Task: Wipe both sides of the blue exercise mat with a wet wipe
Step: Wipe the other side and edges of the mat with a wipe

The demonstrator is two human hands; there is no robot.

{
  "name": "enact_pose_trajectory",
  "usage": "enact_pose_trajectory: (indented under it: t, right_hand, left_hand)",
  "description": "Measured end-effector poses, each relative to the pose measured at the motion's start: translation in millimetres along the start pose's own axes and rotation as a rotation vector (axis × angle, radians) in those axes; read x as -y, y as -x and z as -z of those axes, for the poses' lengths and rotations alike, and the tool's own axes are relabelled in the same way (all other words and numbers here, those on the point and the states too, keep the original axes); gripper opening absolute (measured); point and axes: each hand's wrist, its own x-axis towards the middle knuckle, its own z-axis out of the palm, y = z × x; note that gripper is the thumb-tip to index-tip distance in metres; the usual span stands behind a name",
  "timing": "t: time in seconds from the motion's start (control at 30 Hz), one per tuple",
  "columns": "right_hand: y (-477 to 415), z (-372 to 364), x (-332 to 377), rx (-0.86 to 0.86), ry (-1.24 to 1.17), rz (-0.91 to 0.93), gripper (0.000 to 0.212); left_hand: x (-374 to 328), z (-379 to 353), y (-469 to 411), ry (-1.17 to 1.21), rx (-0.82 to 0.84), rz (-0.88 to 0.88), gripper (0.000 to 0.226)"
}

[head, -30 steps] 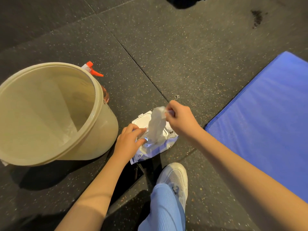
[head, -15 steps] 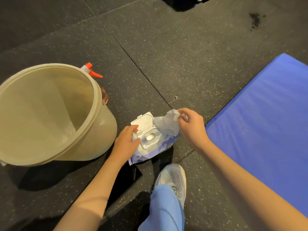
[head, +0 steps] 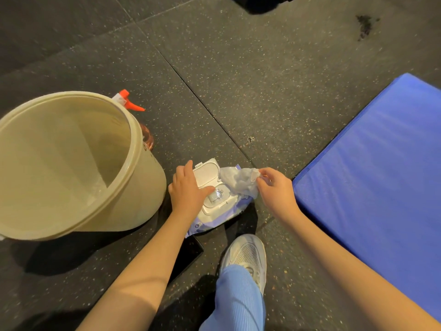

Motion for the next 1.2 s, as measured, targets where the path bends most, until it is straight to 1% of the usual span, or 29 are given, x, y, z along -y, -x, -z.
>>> enact_pose_trajectory:
  t: [0.07, 0.13, 0.17, 0.2, 0.27, 0.33, 0.43, 0.5, 0.6, 0.67, 0.73, 0.8, 0.97, 1.03, 1.1, 1.17, 1.2]
  right_hand:
    - [2.9, 0.8, -1.1, 0.000, 0.007, -0.008, 0.018]
    - [4.8, 4.0, -1.9, -0.037, 0.019, -0.012, 0.016]
    - [5.0, 5.9, -2.8, -0.067, 0.024, -0.014, 0.016]
    - [5.1, 8.3, -3.6, -0.100, 0.025, -0.017, 0.016]
    - [5.0, 13.4, -4.8, -0.152, 0.012, -0.024, 0.015]
    - [5.0, 19.7, -4.2, -0.181, -0.004, -0.023, 0.015]
    - [7.8, 28.9, 2.0, -0.175, 0.008, 0.013, 0.016]
    - [11.0, 32.3, 7.7, -0.156, 0.043, 0.052, 0.015]
    - [12.6, 40.9, 19.1, -0.188, 0.090, 0.120, 0.013]
    - [10.8, 53.6, 29.0, -0.217, 0.057, 0.136, 0.014]
    - [10.5, 70.8, 40.2, -0.184, 0.019, 0.142, 0.016]
    - [11.9, 89.8, 50.9, -0.122, 0.053, 0.163, 0.016]
    - [20.0, 148.1, 77.4, 0.040, 0.164, 0.140, 0.015]
    - [26.8, 174.0, 82.6, 0.084, 0.228, 0.152, 0.014]
    - [33.5, 198.9, 80.9, 0.089, 0.313, 0.163, 0.016]
    - [36.6, 219.0, 69.0, 0.062, 0.365, 0.150, 0.017]
    - [36.9, 226.6, 59.7, 0.041, 0.359, 0.127, 0.017]
  left_hand:
    - [-3.9, -1.1, 5.5, -0.022, -0.053, -0.150, 0.063]
    - [-3.5, -4.2, 15.7, 0.050, -0.071, -0.272, 0.034]
    - [-1.0, -7.0, 21.5, 0.083, -0.077, -0.312, 0.027]
    - [2.9, -10.8, 27.6, 0.093, -0.084, -0.355, 0.025]
    - [12.5, -21.1, 39.1, 0.049, -0.086, -0.449, 0.029]
    - [19.4, -30.3, 47.6, 0.000, -0.074, -0.480, 0.027]
    - [20.7, -38.5, 57.2, -0.078, -0.065, -0.441, 0.028]
    - [17.6, -40.6, 63.2, -0.129, -0.057, -0.417, 0.033]
    - [16.7, -40.7, 68.0, -0.099, -0.034, -0.379, 0.039]
    - [15.5, -38.0, 68.9, -0.091, 0.001, -0.350, 0.042]
    - [11.3, -34.1, 69.5, -0.131, 0.053, -0.332, 0.047]
    - [4.8, -29.1, 68.6, -0.209, 0.097, -0.308, 0.048]
    - [-24.0, -11.0, 54.0, -0.406, 0.161, -0.295, 0.039]
    - [-49.1, -6.7, 49.8, -0.385, 0.186, -0.317, 0.032]
    - [-80.4, -8.7, 48.4, -0.225, 0.223, -0.316, 0.030]
    - [-111.0, -18.0, 49.6, -0.029, 0.308, -0.328, 0.035]
    - [-125.0, -24.9, 50.4, 0.024, 0.359, -0.344, 0.038]
